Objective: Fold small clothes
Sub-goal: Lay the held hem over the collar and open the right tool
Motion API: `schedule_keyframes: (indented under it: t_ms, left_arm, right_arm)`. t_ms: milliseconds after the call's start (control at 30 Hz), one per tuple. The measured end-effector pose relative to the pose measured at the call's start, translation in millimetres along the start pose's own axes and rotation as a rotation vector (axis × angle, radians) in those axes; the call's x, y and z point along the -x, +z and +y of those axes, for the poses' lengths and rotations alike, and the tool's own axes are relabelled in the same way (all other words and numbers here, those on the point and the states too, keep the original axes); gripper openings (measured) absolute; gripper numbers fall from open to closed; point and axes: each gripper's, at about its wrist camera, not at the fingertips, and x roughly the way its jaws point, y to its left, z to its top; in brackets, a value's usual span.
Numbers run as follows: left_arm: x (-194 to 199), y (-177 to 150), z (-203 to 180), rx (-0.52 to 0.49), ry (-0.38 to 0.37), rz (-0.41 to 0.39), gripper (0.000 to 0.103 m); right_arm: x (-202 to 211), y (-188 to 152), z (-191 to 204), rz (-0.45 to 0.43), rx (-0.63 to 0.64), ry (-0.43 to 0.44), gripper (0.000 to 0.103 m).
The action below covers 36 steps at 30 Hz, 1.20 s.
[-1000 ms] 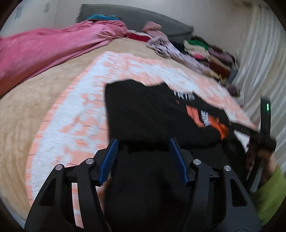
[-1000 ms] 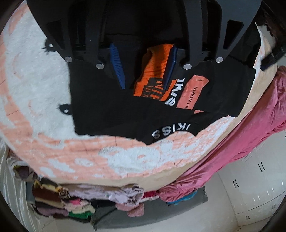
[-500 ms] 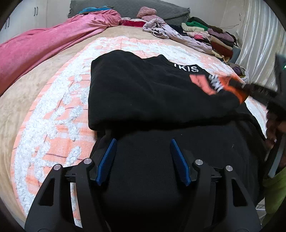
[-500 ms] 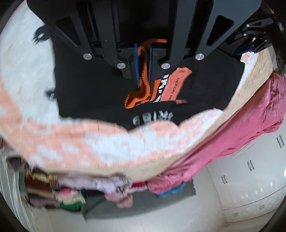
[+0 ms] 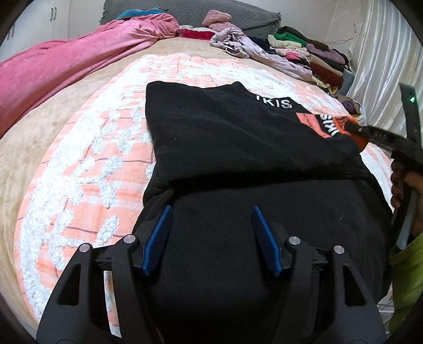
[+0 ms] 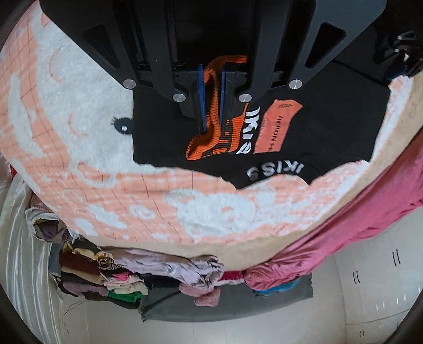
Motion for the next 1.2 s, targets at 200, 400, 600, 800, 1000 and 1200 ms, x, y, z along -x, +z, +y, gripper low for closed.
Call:
schedule_keyframes:
  t_ms: [200,400,600,800,1000,1200]
  left_arm:
    - [11.4,3.9,7.8,0.05,-0.071,-0.027,0.055]
    - [39.2,14.9,29.3,0.113,-0.05,-0.105,0.059]
    - [47.1,19.4,42.6,0.161,-0.011,-0.116,0.059]
    - [58.6,31.9,35.3,0.151,0.007,-0.135,0.059]
    - [54.4,54.7,11.0,0.136,-0.025,-0.129,0.059]
    - [31.5,83.3,-26.3,0.081,-0.039,-0.104,0.061]
  right_arm:
    - [-13.8,-7.8,-1.8,0.014,0.018,-0.052,0.008]
    - [-20.9,-15.2,-11.7,0.046,-0.012,-0.053,0.012]
    - [-4.3,-15.4,-29.9,0.012,-0.068,-0.039,0.016]
    - [19.0,-17.7,-41.2,-0.024,-0.089,-0.01,0.021]
    - [31.3,-23.5,-31.1,-0.032,-0.061,0.035,0.024]
    - [37.5,-23.9,-12.2,-0.036,-0.009,0.067,0.029]
